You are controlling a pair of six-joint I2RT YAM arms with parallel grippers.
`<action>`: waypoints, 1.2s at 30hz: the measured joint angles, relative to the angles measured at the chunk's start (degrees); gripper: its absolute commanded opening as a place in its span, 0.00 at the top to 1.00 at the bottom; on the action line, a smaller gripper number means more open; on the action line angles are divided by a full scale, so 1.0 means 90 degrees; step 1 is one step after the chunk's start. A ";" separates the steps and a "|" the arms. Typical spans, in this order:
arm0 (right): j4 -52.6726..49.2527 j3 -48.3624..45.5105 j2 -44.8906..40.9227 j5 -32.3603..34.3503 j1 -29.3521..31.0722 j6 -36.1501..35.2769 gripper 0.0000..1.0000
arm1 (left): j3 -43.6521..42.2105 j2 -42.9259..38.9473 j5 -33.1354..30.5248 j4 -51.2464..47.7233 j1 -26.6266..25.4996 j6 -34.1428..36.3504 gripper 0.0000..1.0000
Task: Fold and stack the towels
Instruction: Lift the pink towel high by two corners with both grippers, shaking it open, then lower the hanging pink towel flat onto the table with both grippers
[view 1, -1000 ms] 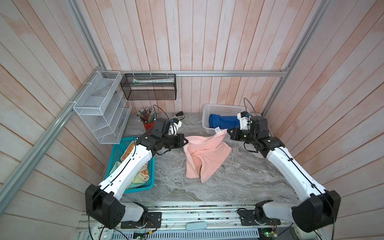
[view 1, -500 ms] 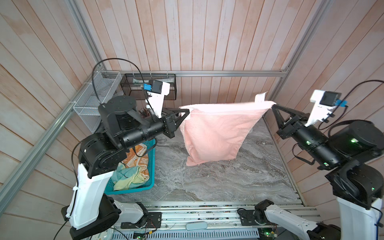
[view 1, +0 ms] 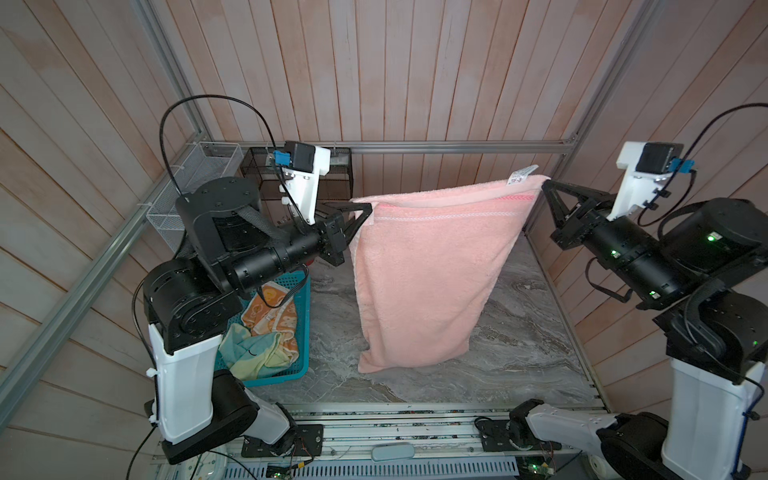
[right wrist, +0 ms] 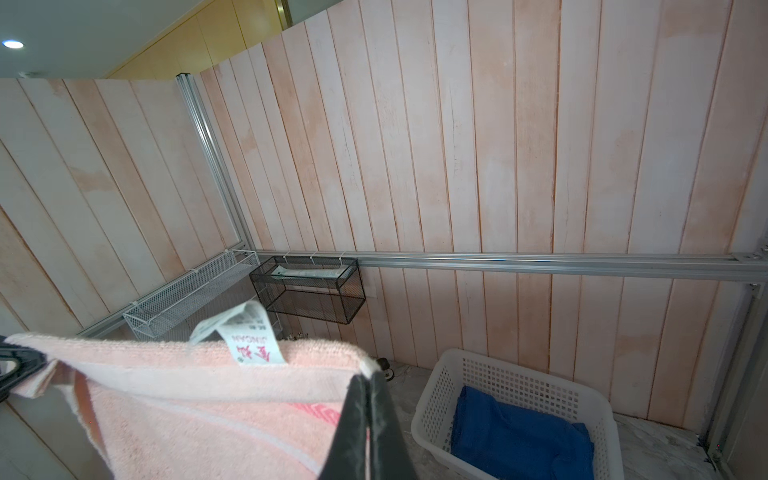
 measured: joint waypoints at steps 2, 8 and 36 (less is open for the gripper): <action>0.0015 0.0049 0.0085 -0.0056 0.0000 -0.0029 1.00 | -0.0214 -0.0097 0.0117 0.0318 0.0000 0.0087 1.00; 0.0126 0.0146 -0.0206 -0.0277 0.0000 -0.0034 1.00 | -0.1404 -0.0801 0.0775 0.1583 0.0000 0.0192 1.00; 0.0459 -0.0143 0.0061 0.0384 0.0000 -0.0639 1.00 | -0.1319 -0.0330 -0.0233 0.1603 0.0525 0.0129 1.00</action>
